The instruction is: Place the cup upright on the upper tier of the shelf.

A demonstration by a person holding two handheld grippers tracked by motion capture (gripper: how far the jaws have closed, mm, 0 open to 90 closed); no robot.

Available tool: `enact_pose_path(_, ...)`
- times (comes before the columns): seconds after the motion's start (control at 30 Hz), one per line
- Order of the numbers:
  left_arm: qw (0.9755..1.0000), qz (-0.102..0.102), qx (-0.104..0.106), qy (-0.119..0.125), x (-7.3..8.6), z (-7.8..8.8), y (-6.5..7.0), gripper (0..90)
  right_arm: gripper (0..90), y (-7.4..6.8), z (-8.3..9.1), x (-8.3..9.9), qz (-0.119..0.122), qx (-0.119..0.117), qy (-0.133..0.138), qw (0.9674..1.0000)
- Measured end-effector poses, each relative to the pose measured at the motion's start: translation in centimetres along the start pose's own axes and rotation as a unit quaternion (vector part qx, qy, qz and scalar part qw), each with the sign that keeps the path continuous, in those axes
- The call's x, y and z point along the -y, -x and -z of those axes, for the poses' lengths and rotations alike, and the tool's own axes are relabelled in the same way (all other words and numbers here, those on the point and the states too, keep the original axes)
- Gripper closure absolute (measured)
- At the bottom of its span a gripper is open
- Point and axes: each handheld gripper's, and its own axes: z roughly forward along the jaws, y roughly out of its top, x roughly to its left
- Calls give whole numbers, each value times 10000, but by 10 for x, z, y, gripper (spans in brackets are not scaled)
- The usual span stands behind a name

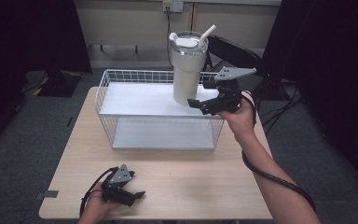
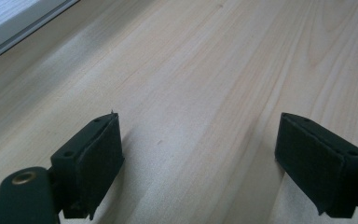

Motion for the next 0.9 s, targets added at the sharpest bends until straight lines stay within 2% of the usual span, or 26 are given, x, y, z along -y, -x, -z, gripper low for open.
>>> enact_pose_path(0.43,10000,0,2,0,0,0,0,144,102,-17,4,6,89,-349,54,9993)
enact_pose_path(0.9,10000,12,23,-18,0,0,0,144,102,-38,9,29,150,-741,116,9971)
